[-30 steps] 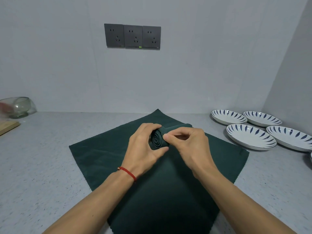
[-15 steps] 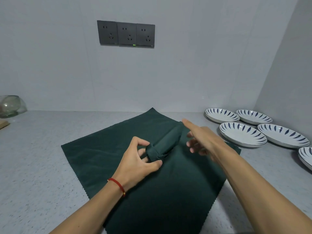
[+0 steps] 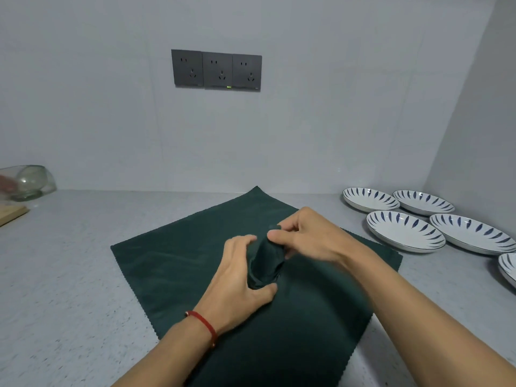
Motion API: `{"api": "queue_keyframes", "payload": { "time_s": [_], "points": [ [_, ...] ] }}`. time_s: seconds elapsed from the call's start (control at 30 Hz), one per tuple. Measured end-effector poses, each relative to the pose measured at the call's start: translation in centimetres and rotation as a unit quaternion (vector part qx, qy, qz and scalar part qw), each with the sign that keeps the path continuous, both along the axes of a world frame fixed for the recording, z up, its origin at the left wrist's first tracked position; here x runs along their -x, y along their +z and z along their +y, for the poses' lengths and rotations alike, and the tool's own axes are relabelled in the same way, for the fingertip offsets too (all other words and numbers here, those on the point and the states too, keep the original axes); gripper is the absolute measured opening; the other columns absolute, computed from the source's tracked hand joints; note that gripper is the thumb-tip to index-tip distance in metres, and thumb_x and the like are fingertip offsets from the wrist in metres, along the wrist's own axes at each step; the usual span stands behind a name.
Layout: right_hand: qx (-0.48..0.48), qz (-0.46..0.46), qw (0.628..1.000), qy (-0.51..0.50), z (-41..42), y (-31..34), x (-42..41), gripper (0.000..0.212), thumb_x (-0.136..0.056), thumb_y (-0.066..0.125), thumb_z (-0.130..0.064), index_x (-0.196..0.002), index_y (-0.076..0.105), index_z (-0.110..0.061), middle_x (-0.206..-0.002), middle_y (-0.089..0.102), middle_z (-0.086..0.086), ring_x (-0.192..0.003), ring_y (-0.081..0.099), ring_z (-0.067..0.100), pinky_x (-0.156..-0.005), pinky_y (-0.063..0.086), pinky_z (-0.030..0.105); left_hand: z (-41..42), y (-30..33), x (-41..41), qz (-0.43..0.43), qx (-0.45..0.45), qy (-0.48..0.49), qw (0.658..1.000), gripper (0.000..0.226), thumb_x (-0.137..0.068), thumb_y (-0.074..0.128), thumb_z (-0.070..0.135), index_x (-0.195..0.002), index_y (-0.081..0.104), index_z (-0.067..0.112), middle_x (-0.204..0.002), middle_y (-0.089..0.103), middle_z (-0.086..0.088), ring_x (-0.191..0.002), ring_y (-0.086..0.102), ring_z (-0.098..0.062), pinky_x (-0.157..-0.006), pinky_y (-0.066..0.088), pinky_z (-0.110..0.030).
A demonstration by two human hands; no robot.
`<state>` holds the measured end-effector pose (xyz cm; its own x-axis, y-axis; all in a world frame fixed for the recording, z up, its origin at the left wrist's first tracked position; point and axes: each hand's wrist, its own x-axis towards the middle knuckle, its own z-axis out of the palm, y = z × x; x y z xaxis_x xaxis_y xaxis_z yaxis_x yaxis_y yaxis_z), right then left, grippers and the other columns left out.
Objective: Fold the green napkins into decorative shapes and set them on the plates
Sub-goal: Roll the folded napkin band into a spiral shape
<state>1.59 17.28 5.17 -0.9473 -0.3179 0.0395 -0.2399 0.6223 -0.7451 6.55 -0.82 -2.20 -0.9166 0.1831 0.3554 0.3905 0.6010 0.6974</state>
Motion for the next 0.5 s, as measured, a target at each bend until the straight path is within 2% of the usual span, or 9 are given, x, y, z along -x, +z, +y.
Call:
{"api": "queue_keyframes", "payload": {
  "time_s": [0.07, 0.1, 0.17, 0.2, 0.27, 0.33, 0.4, 0.5],
  "points": [
    [-0.015, 0.004, 1.000, 0.004, -0.5, 0.1, 0.1, 0.042, -0.087, 0.064, -0.037, -0.061, 0.058, -0.005, -0.062, 0.069, 0.007, -0.063, 0.071, 0.021, -0.085, 0.059, 0.045, 1.0, 1.1, -1.0, 0.066, 0.025, 0.051, 0.996, 0.052, -0.081, 0.072, 0.046, -0.118, 0.038, 0.032, -0.113, 0.041, 0.016, -0.101, 0.046, -0.001, -0.084, 0.042, -0.018],
    [-0.014, 0.008, 1.000, -0.006, -0.9, 0.2, 0.0, 0.045, -0.088, 0.067, -0.033, -0.054, 0.050, -0.009, -0.055, 0.063, 0.004, -0.058, 0.068, 0.021, -0.079, 0.060, 0.042, 1.4, 1.7, -1.3, 0.064, 0.020, 0.071, 0.995, 0.045, -0.083, 0.069, 0.049, -0.112, 0.042, 0.029, -0.105, 0.046, 0.014, -0.095, 0.049, -0.005, -0.080, 0.044, -0.023],
    [-0.005, 0.006, 0.999, -0.032, -1.4, 0.2, 0.2, 0.054, -0.086, 0.076, -0.028, -0.049, 0.038, -0.017, -0.046, 0.054, 0.001, -0.052, 0.063, 0.022, -0.063, 0.055, 0.035, 1.7, 2.5, -0.9, 0.009, -0.028, 0.097, 0.995, 0.037, -0.084, 0.068, 0.051, -0.103, 0.049, 0.026, -0.089, 0.058, 0.010, -0.082, 0.058, -0.009, -0.074, 0.050, -0.030],
    [0.002, -0.002, 0.999, -0.044, -1.6, 0.2, 0.2, 0.056, -0.083, 0.080, -0.028, -0.048, 0.037, -0.019, -0.046, 0.055, 0.002, -0.053, 0.063, 0.024, -0.061, 0.055, 0.033, 1.7, 2.8, -0.6, -0.015, -0.055, 0.101, 0.993, 0.033, -0.083, 0.070, 0.049, -0.100, 0.054, 0.025, -0.083, 0.063, 0.008, -0.078, 0.061, -0.009, -0.074, 0.054, -0.034],
    [0.025, -0.029, 0.998, -0.051, -1.8, 0.4, 0.3, 0.056, -0.079, 0.086, -0.031, -0.046, 0.043, -0.020, -0.053, 0.063, 0.009, -0.057, 0.067, 0.026, -0.070, 0.062, 0.040, 1.3, 3.3, 0.0, -0.023, -0.068, 0.102, 0.992, 0.025, -0.083, 0.073, 0.041, -0.093, 0.060, 0.023, -0.074, 0.068, 0.006, -0.069, 0.066, -0.010, -0.073, 0.057, -0.035],
    [0.066, -0.070, 0.995, -0.039, -1.7, 0.3, 0.1, 0.043, -0.083, 0.083, -0.033, -0.049, 0.061, -0.018, -0.058, 0.066, 0.010, -0.063, 0.071, 0.027, -0.081, 0.062, 0.046, 1.0, 3.7, 0.3, -0.031, -0.078, 0.095, 0.992, 0.021, -0.083, 0.076, 0.033, -0.089, 0.062, 0.017, -0.071, 0.070, 0.002, -0.059, 0.069, -0.012, -0.068, 0.059, -0.032],
    [0.112, -0.104, 0.988, -0.024, -1.6, 0.4, -0.4, 0.031, -0.088, 0.077, -0.036, -0.070, 0.077, -0.012, -0.062, 0.069, 0.008, -0.069, 0.073, 0.027, -0.083, 0.062, 0.047, 0.7, 4.0, 0.5, -0.043, -0.077, 0.085, 0.992, 0.023, -0.085, 0.077, 0.028, -0.084, 0.063, 0.009, -0.068, 0.071, -0.003, -0.052, 0.069, -0.012, -0.064, 0.059, -0.029],
    [0.125, -0.111, 0.986, -0.031, -1.7, 0.4, -0.7, 0.037, -0.091, 0.072, -0.038, -0.086, 0.079, -0.003, -0.063, 0.070, 0.007, -0.072, 0.074, 0.029, -0.083, 0.062, 0.046, 0.4, 4.6, 0.8, -0.054, -0.006, 0.067, 0.996, 0.033, -0.089, 0.069, 0.023, -0.073, 0.058, -0.003, -0.060, 0.071, -0.008, -0.051, 0.070, -0.008, -0.068, 0.057, -0.027]
  ]
}}
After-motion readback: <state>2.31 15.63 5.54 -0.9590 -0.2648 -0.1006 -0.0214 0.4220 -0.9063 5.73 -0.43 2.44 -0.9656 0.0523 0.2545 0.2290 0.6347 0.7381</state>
